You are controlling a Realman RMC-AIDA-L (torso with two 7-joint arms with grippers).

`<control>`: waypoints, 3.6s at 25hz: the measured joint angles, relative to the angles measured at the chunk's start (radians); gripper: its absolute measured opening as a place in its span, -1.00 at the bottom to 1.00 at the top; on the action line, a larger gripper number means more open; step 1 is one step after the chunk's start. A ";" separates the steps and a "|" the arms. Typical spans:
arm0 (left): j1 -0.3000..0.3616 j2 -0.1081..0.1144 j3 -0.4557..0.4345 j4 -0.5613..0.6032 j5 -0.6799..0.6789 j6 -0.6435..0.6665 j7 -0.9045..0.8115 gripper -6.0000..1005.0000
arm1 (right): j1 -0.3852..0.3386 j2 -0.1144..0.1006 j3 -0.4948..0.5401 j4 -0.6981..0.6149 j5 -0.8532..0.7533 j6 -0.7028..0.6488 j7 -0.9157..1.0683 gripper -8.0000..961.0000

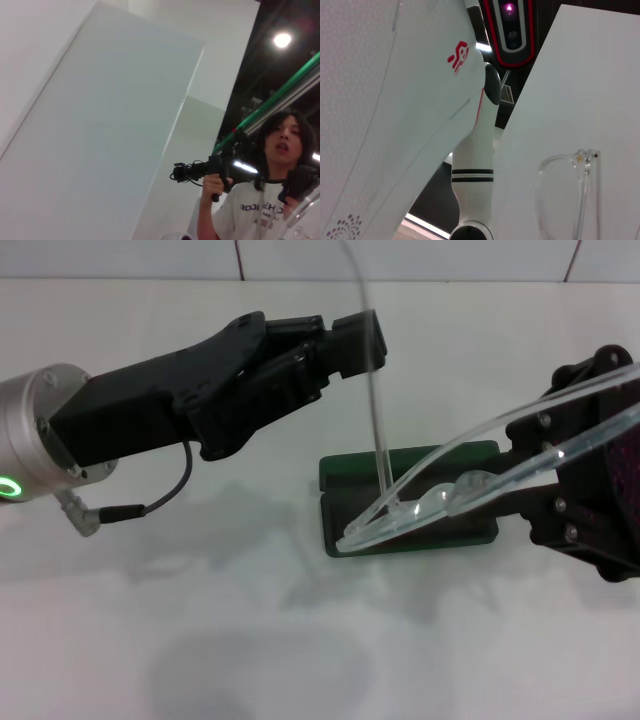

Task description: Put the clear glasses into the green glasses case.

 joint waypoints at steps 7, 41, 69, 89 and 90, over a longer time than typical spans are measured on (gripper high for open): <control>0.016 0.001 -0.005 0.000 0.001 -0.003 0.005 -0.86 | -0.002 0.001 -0.002 0.000 0.002 -0.011 0.000 -0.86; -0.004 -0.005 0.025 0.023 -0.029 -0.024 0.027 -0.86 | -0.008 0.001 0.001 0.037 -0.002 -0.006 0.001 -0.86; 0.009 -0.003 0.138 0.097 -0.035 -0.019 0.091 -0.88 | -0.015 0.001 0.006 0.051 0.004 0.002 0.000 -0.86; 0.016 -0.003 0.087 0.062 -0.034 -0.030 0.117 -0.88 | -0.017 0.002 0.001 0.051 0.002 0.007 0.000 -0.86; 0.015 -0.003 0.089 0.063 -0.034 -0.030 0.117 -0.88 | -0.017 0.003 0.000 0.051 0.001 0.007 0.000 -0.86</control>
